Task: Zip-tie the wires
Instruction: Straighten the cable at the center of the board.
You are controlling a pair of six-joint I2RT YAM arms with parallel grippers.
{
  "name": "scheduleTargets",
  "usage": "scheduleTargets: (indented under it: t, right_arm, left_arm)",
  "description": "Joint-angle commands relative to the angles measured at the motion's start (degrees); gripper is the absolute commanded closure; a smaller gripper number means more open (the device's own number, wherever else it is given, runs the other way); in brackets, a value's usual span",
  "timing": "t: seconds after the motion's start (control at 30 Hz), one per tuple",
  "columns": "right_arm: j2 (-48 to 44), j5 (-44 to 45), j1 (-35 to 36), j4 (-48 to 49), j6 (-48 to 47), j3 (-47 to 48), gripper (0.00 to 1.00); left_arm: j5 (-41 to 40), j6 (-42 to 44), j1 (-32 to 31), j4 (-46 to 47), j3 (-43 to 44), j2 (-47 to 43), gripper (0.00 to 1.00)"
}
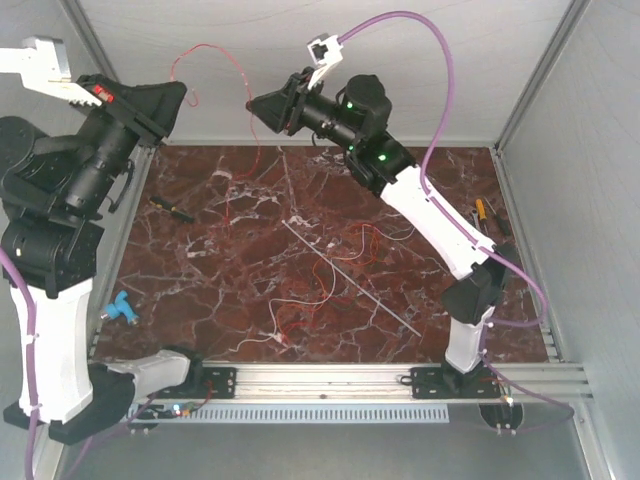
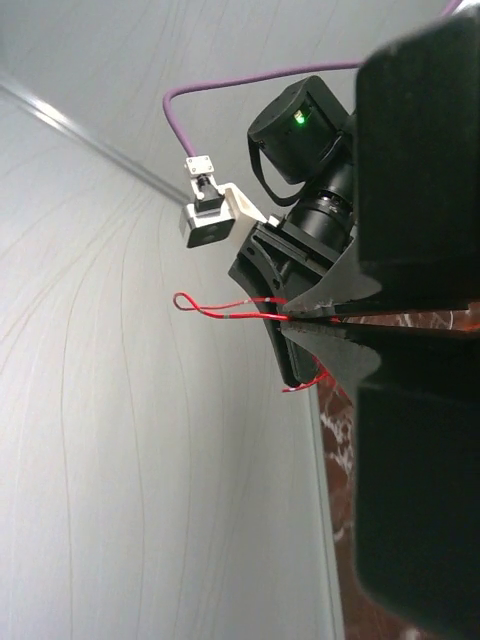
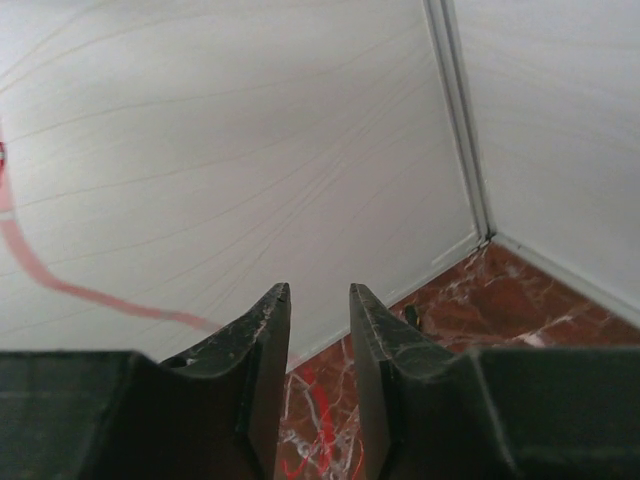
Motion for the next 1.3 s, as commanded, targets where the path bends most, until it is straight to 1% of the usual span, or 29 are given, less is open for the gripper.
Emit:
scheduleTargets:
  t: [0.0, 0.23, 0.43, 0.57, 0.6, 0.73, 0.97, 1.17, 1.27]
  right_arm:
    - [2.1, -2.6, 1.8, 4.2, 1.8, 2.1, 0.70]
    - [2.9, -5.4, 2.9, 2.6, 0.8, -0.9, 0.50]
    - [1.9, -5.4, 3.0, 1.9, -1.2, -4.1, 0.25]
    - [0.4, -3.7, 2.7, 1.3, -4.3, -6.3, 0.06]
    - [-0.1, -3.5, 2.4, 1.4, -4.8, -7.0, 0.03]
    - [-3.6, -1.1, 1.3, 3.8, -6.6, -12.6, 0.02]
    - [-10.6, 3.7, -0.7, 14.0, -10.3, -25.5, 0.02]
    - [-12.9, 4.9, -1.0, 23.0, -13.6, -32.6, 0.02]
    - [-12.5, 4.9, -1.1, 23.2, -14.2, -33.2, 0.02]
  left_arm:
    - [-8.2, 5.6, 0.0, -0.7, -2.0, -3.1, 1.00]
    - [-16.3, 7.3, 0.0, -4.0, -1.9, -2.1, 1.00]
    - [-22.9, 9.5, 0.0, -6.7, 0.2, 0.2, 1.00]
    - [-24.4, 10.2, 0.0, -8.0, 3.8, 2.6, 1.00]
    - [-24.4, 10.3, 0.0, -8.1, 4.5, 3.1, 1.00]
    - [-24.2, 10.4, -0.1, -8.3, 7.8, 5.1, 1.00]
    - [-22.0, 9.7, 0.0, -8.4, 13.0, 8.0, 1.00]
    - [-21.2, 8.9, 0.0, -7.7, 14.6, 8.4, 1.00]
    - [-20.1, 8.7, 0.0, -6.6, 16.5, 9.4, 1.00]
